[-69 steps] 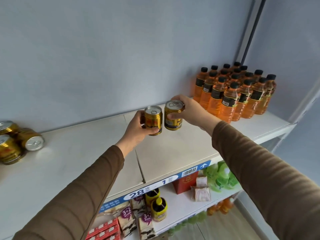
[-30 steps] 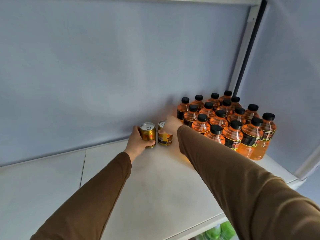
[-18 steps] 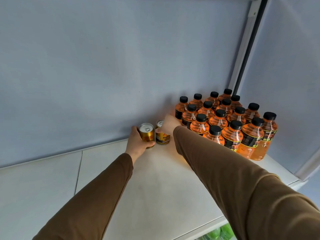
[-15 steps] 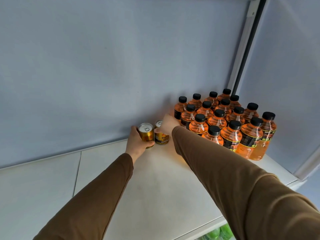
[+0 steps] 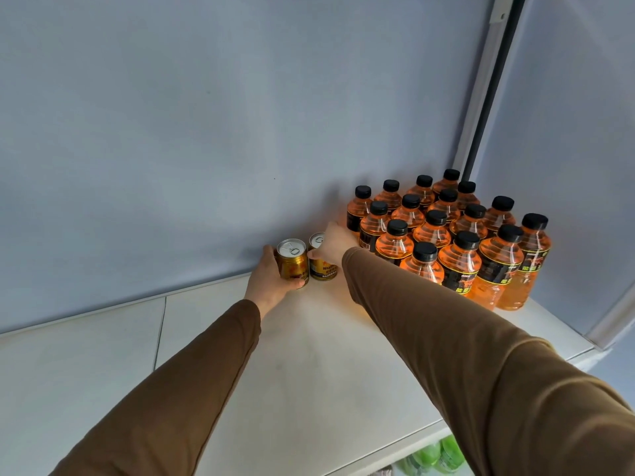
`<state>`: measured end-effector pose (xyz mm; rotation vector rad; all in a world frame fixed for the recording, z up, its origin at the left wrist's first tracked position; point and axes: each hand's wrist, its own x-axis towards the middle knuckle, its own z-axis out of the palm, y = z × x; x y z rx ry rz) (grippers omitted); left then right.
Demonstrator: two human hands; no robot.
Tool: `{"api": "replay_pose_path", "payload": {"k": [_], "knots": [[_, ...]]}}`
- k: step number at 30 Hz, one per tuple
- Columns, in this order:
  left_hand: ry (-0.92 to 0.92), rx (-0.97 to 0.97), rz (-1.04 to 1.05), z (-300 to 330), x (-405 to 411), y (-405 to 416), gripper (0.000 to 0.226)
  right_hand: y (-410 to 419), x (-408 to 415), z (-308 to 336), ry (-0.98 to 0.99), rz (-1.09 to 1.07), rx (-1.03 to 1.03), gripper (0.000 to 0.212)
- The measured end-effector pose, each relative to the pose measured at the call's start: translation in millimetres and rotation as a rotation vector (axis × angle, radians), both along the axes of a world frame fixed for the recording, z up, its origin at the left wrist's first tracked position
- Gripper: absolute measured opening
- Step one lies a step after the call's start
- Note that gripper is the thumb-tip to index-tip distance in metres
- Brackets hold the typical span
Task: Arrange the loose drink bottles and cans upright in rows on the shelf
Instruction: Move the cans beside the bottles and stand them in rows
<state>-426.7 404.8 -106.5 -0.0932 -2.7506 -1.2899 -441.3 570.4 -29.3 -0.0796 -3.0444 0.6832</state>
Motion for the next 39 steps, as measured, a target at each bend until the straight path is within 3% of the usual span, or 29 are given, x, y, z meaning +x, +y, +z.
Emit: {"api": "replay_pose_path", "payload": {"k": [8,13,21,27,39], "knots": [[-0.029,-0.44,-0.045,9,27,-23,0.096,-3,13,11,0.005,0.047,0.109,0.058],[0.023,-0.624,-0.11,19,57,-41,0.092,-7,30,16,0.076,0.094,0.104,0.055],[0.04,-0.749,-0.108,60,108,-86,0.089,-33,79,26,0.263,0.303,0.041,0.062],[-0.039,-0.798,-0.067,80,159,-126,0.09,-65,125,29,0.31,0.467,0.148,0.072],[0.009,-0.844,-0.06,101,254,-269,0.087,-230,227,31,0.285,0.592,0.156,0.075]]}}
